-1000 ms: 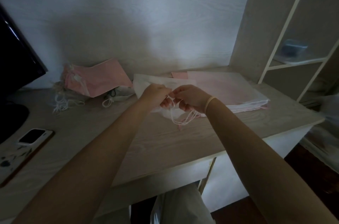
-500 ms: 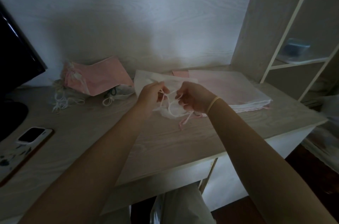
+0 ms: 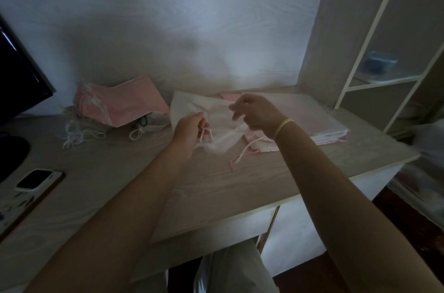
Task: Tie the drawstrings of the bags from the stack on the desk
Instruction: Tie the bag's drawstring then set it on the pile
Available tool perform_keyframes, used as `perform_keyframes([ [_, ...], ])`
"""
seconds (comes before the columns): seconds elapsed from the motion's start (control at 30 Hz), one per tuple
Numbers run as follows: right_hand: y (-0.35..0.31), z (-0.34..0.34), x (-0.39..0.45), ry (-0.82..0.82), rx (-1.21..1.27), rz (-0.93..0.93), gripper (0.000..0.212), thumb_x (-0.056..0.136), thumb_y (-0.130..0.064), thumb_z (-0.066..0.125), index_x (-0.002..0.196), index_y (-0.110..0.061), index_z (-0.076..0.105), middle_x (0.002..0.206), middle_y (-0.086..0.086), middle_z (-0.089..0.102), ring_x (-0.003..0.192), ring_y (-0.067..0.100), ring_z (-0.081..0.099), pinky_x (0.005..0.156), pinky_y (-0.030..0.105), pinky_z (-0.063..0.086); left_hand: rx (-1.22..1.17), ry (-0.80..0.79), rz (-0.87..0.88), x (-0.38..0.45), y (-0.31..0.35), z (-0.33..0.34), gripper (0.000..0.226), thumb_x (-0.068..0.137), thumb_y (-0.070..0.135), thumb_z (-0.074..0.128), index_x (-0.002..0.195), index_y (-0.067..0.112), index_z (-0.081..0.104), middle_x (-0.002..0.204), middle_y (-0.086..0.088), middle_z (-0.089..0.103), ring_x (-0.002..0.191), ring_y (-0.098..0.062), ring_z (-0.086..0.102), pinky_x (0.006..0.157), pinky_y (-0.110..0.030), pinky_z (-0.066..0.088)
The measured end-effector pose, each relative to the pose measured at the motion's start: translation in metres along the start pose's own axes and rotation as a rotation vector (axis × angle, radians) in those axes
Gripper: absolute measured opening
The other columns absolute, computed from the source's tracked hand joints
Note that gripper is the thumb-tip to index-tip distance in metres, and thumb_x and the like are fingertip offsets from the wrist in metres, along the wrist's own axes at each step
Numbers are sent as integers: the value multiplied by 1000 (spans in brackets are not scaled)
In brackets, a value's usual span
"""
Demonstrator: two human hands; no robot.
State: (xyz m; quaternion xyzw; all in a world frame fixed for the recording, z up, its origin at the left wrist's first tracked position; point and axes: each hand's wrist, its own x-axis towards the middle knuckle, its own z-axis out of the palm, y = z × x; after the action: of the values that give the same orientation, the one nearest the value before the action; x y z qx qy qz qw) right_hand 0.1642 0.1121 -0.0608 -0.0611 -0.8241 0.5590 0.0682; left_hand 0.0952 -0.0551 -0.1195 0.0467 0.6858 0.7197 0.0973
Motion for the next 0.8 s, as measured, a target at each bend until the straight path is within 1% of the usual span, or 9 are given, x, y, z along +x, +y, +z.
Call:
perform_keyframes([
  [0.07, 2, 8, -1, -118, -448, -87, 9, 88, -23, 64, 93, -17, 69, 98, 1, 70, 69, 10, 59, 68, 26, 51, 15, -7, 6, -1, 1, 1, 38, 93, 11, 43, 56, 14, 39, 68, -8, 57, 60, -23, 53, 56, -27, 43],
  [0.13, 0, 16, -4, -220, -661, -100, 16, 89, -24, 63, 97, -15, 72, 100, -3, 72, 89, 13, 65, 90, 30, 50, 25, -19, 11, -2, 0, 1, 39, 94, 12, 42, 55, 14, 38, 66, -8, 59, 61, -24, 52, 59, -30, 41],
  [0.27, -3, 25, -7, -248, -701, -21, 27, 88, -33, 64, 98, -11, 74, 96, 7, 72, 75, 17, 62, 79, 27, 50, 53, -19, 20, -3, 1, 0, 44, 97, 18, 43, 54, 15, 36, 68, -8, 58, 62, -22, 53, 65, -31, 42],
  [0.33, -3, 30, -6, -235, -748, -55, 35, 88, -45, 60, 76, -14, 71, 73, 6, 65, 56, 14, 48, 64, 25, 44, 44, -18, 4, -3, 1, -1, 45, 97, 19, 43, 54, 15, 36, 66, -7, 58, 60, -21, 53, 66, -31, 42],
  [0.4, 1, 36, -3, -151, -658, -29, 49, 88, -48, 58, 53, -14, 48, 55, 3, 44, 47, 13, 32, 58, 27, 33, 11, -25, -30, -4, 0, -1, 46, 98, 20, 44, 53, 16, 35, 61, -4, 55, 56, -18, 52, 63, -29, 41],
  [0.47, 11, 36, 3, 16, -633, -33, 51, 89, -38, 59, 49, -15, 36, 51, 1, 36, 47, 14, 31, 60, 28, 31, -42, 19, -65, -4, 1, 0, 46, 98, 20, 47, 53, 17, 37, 55, 0, 50, 55, -18, 47, 60, -29, 37],
  [0.57, 23, 31, 8, 221, -715, 0, 36, 85, -16, 54, 52, -12, 42, 56, 4, 41, 61, 23, 44, 66, 25, 33, 15, 168, -55, -1, 3, -4, 41, 98, 20, 50, 57, 16, 44, 58, -1, 46, 60, -20, 46, 58, -27, 36],
  [0.7, 29, 38, 8, 361, -708, -28, 28, 84, -10, 50, 56, -13, 44, 60, 1, 46, 67, 24, 48, 65, 24, 36, 69, 214, -40, -4, 3, -8, 27, 96, 22, 50, 70, 14, 54, 73, -10, 56, 81, -28, 58, 58, -20, 39],
  [0.8, 31, 36, 10, 351, -693, -39, 23, 81, -7, 51, 58, -9, 51, 58, 3, 46, 65, 23, 47, 62, 23, 35, 174, 337, 4, -1, 8, -23, 30, 88, 22, 56, 90, -6, 66, 95, -27, 67, 94, -39, 64, 68, -33, 49],
])
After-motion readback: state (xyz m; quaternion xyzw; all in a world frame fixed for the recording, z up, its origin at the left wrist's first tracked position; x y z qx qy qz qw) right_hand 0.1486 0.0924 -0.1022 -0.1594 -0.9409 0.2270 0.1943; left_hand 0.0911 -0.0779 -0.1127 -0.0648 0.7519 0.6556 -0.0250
